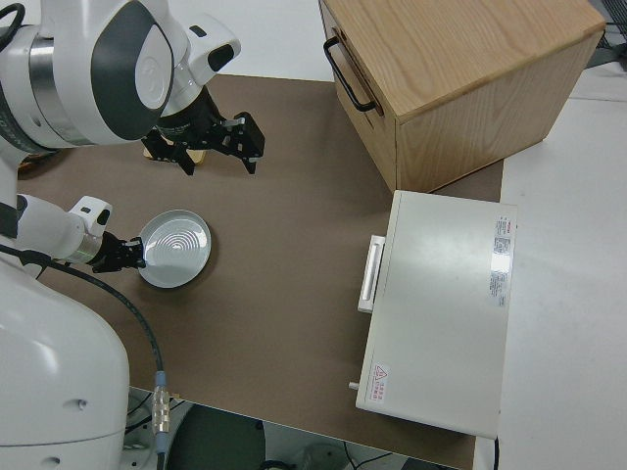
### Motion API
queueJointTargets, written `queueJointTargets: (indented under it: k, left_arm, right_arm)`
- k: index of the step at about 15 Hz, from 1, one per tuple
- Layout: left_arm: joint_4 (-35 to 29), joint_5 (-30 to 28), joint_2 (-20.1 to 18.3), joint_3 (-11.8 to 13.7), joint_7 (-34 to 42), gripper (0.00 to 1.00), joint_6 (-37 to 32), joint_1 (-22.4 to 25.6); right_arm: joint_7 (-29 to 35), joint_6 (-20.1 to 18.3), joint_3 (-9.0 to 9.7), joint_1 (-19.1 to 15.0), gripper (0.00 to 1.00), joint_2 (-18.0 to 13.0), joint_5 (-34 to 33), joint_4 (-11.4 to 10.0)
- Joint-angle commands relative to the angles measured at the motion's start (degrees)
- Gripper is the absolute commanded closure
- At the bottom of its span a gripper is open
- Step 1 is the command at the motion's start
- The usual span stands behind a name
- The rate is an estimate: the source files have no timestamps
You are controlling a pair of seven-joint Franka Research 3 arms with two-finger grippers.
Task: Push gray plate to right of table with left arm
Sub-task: 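Push the gray plate with the left gripper across the table toward the toaster oven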
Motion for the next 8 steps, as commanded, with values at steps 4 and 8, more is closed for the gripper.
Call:
queueJointTargets:
  k: [4,8]
  left_arm:
    - [2.87,1.06,2.54,-0.52,-2.13,0.48,-0.26,-0.76]
    - [5.85,1.06,2.54,-0.52,-1.69,0.00,-5.25,-0.41]
  right_arm:
    - [0.74,-0.89,0.87,-1.13,0.017,-0.17,0.25,0.50]
    - [0.74,-0.89,0.96,-1.13,0.017,-0.17,0.33,0.50]
